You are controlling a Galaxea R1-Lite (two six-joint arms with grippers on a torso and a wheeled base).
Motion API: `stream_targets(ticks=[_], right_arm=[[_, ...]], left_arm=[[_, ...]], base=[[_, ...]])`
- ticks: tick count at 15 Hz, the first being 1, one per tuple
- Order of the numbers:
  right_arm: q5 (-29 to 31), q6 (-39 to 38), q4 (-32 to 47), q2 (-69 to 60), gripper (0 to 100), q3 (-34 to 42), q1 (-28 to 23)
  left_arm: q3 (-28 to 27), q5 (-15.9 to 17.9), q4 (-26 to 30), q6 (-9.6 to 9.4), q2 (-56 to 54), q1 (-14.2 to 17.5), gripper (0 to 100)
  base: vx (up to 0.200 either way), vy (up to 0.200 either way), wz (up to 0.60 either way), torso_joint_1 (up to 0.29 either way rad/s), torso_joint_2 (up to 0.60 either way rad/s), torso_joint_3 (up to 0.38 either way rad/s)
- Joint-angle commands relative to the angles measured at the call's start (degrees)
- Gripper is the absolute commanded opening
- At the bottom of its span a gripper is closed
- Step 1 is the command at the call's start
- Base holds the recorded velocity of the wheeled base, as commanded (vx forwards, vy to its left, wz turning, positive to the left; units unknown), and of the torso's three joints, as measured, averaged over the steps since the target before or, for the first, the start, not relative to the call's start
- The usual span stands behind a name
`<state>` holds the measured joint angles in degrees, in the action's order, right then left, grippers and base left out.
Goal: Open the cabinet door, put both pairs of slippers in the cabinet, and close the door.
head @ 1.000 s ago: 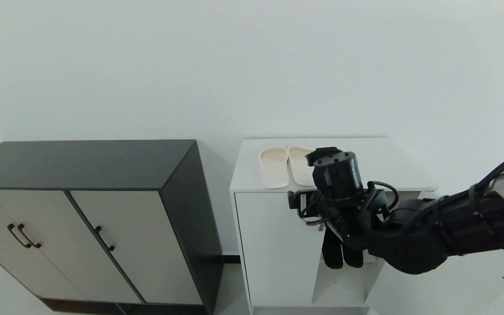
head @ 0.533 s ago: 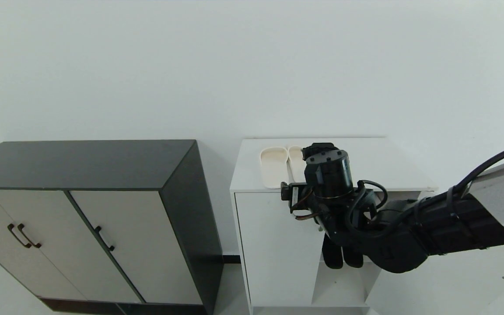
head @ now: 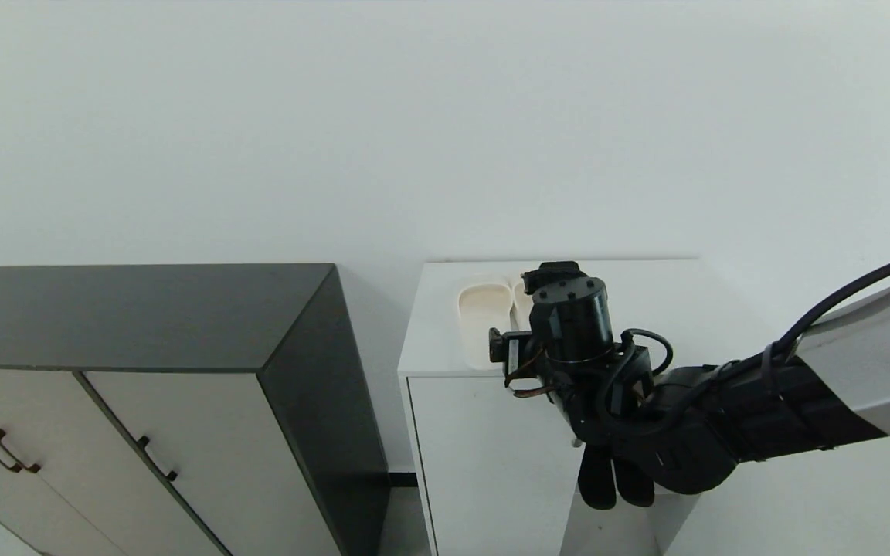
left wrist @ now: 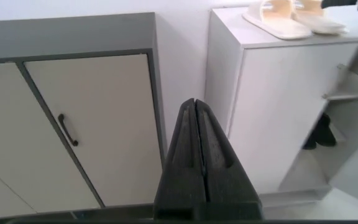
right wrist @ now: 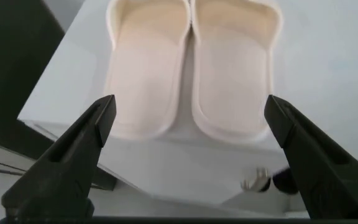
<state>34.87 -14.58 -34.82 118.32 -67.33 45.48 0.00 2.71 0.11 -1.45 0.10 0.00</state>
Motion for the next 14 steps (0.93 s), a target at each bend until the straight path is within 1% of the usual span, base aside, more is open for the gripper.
stream_targets(ticks=[1, 2, 4, 6, 8, 9, 11, 12, 14], right_arm=[[-0.06, 0.61, -2.01, 1.74, 100, 0.36, -0.04], [-0.41, 1.48, -3.59, 3.23, 100, -0.08, -0.4], [-0.94, 2.71, -4.03, 5.69, 100, -1.84, -1.36], [-1.99, 4.21, -3.86, 9.12, 100, -6.85, -2.5], [-3.14, 4.38, -3.33, 11.49, 100, -9.75, -2.94], [-3.22, 5.09, -2.8, 13.51, 100, -13.18, -3.74], [-3.31, 5.7, -1.31, 14.92, 100, -15.99, -4.53], [-3.31, 5.7, 1.07, 16.06, 100, -19.42, -5.32], [-3.31, 5.7, 3.62, 18.08, 100, -23.64, -6.37]], left_arm=[[0.0, 0.02, -0.02, -0.04, -0.01, 0.0, 0], [0.0, 0.11, -0.02, -0.04, -0.01, 0.0, 0], [0.0, 0.11, -0.02, -0.04, -0.01, 0.0, 0], [0.0, 0.11, -0.02, -0.04, -0.01, 0.0, 0], [0.0, 0.11, -0.02, -0.04, -0.01, 0.0, 0], [0.0, 0.11, -0.02, -0.04, -0.01, 0.0, 0], [0.0, 0.11, -0.02, -0.04, -0.01, 0.0, 0], [0.0, 0.11, -0.02, 0.04, -0.01, 0.0, 0], [0.0, 0.11, -0.02, 0.04, -0.01, 0.0, 0]], base=[[0.2, 0.0, 0.0, -0.002, 0.0, 0.002], [0.2, 0.0, 0.0, 0.002, 0.01, 0.002], [0.0, 0.0, 0.0, 0.0, 0.0, 0.0], [0.0, 0.0, 0.0, 0.0, 0.0, 0.0], [0.0, 0.0, 0.0, 0.0, 0.0, 0.0], [0.0, 0.0, 0.0, 0.0, 0.0, 0.0], [0.0, 0.0, 0.0, 0.0, 0.0, 0.0], [0.0, 0.0, 0.0, 0.0, 0.0, 0.0], [0.0, 0.0, 0.0, 0.0, 0.0, 0.0]])
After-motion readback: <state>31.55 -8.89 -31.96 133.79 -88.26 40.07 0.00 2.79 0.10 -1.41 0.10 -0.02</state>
